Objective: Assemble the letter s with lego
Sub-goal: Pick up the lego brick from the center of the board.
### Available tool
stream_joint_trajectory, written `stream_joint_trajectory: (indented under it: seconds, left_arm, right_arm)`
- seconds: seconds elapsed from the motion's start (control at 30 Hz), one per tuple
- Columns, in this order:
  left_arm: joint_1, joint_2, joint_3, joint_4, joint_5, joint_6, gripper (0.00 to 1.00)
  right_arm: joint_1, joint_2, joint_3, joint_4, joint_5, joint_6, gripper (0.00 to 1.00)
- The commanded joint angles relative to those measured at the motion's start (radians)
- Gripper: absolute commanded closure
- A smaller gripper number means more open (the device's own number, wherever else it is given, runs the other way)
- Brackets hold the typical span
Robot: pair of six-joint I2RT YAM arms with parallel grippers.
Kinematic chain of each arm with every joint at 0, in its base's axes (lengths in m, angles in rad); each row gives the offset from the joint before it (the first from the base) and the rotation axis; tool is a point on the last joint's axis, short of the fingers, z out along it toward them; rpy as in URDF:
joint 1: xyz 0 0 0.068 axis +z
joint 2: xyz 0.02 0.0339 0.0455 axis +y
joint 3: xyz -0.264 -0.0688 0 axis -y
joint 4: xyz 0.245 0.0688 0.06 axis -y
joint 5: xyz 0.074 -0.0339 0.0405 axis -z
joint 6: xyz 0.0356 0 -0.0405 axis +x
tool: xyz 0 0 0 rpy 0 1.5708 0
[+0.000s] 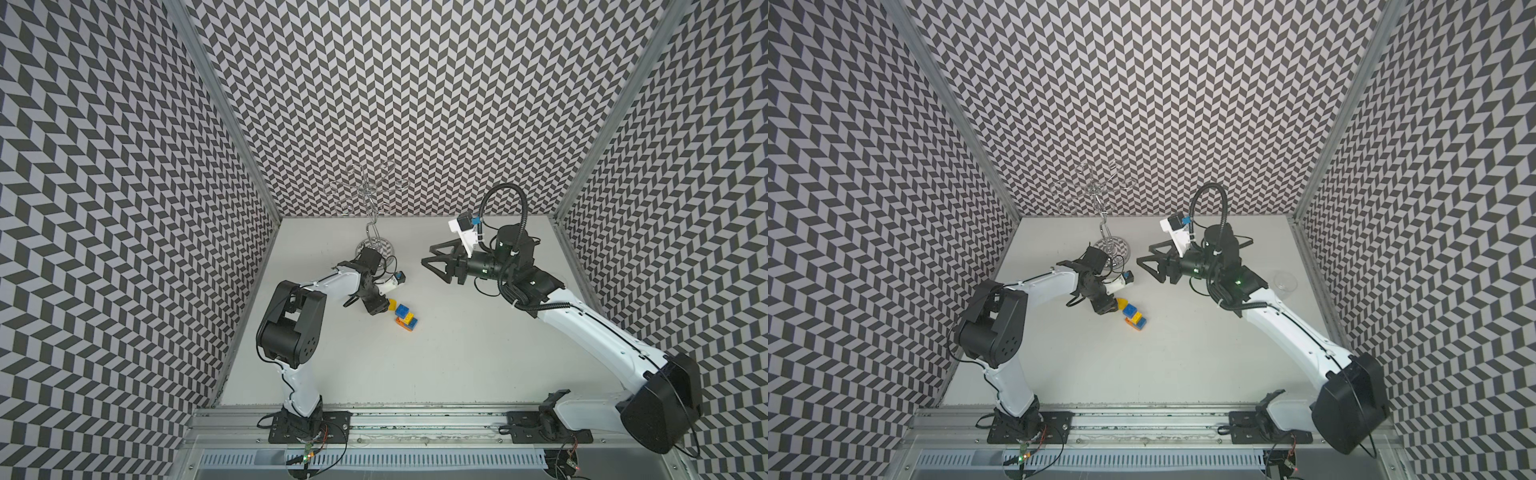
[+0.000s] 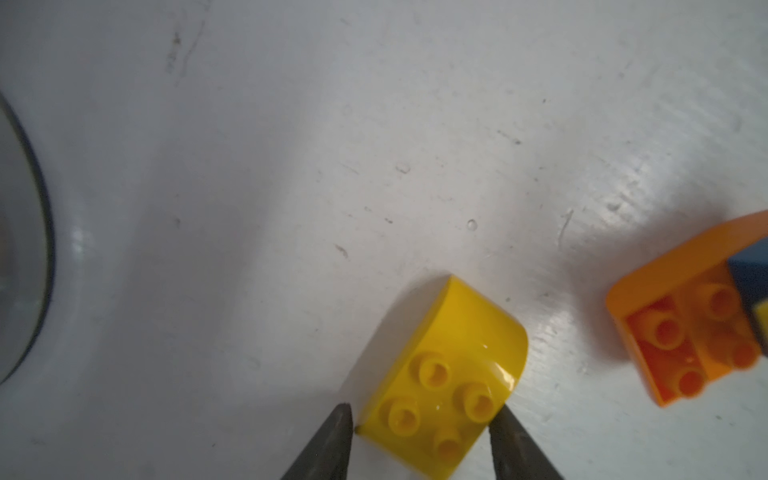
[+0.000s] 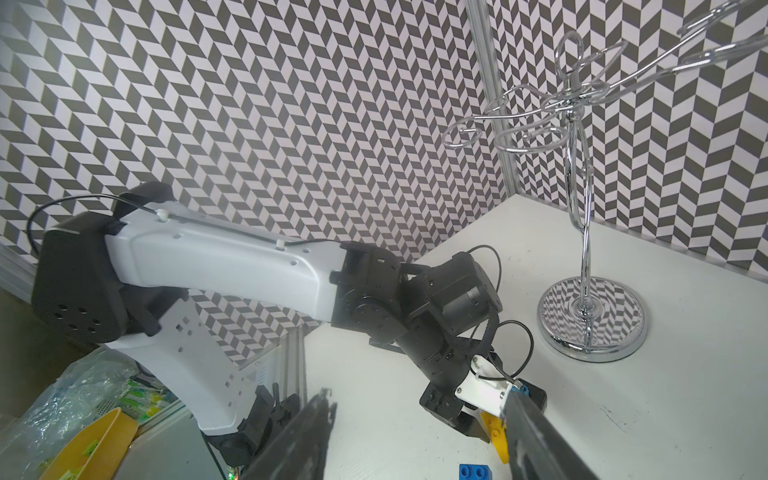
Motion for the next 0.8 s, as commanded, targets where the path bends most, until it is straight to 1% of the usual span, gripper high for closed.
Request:
stream_joint_trajectory:
  seconds: [0.0,0.13,0.2,0.27,0.5,0.63,0.77]
  left_arm:
    - [-0.016,0.014,-0.005,-0.003,-0.006,0.025,0.47]
    - [-0.018,0.003,-0.006,-0.005,-0.016,0.027,0.52]
    - [-0.018,-0.01,-0.006,-0.01,-0.025,0.027,0.57]
    - [-0.017,-0.024,-0.015,-0.007,-0.022,0.027,0.63]
    - [-0.024,-0.03,-0.017,-0.024,-0.009,0.019,0.75]
    - [-0.037,-0.069,-0.038,-0.054,-0.043,-0.015,0.75]
    - [-0.047,-0.176,-0.138,-0.062,-0.111,-0.05,0.72]
  right_arm:
    - [0.001,-0.041,-0.023,0.038,0.015,0.022,0.33]
    - [0.001,-0.052,-0.053,0.037,0.018,0.023,0.33]
    - [0.0,-0.055,-0.067,0.04,0.017,0.026,0.33]
    - [0.001,-0.057,-0.078,0.045,0.017,0.03,0.33]
    - [0.0,-0.055,-0.084,0.042,0.022,0.02,0.33]
    - [-0.001,-0.052,-0.086,0.042,0.016,0.02,0.33]
    - [0.001,-0.05,-0.098,0.049,0.007,0.029,0.33]
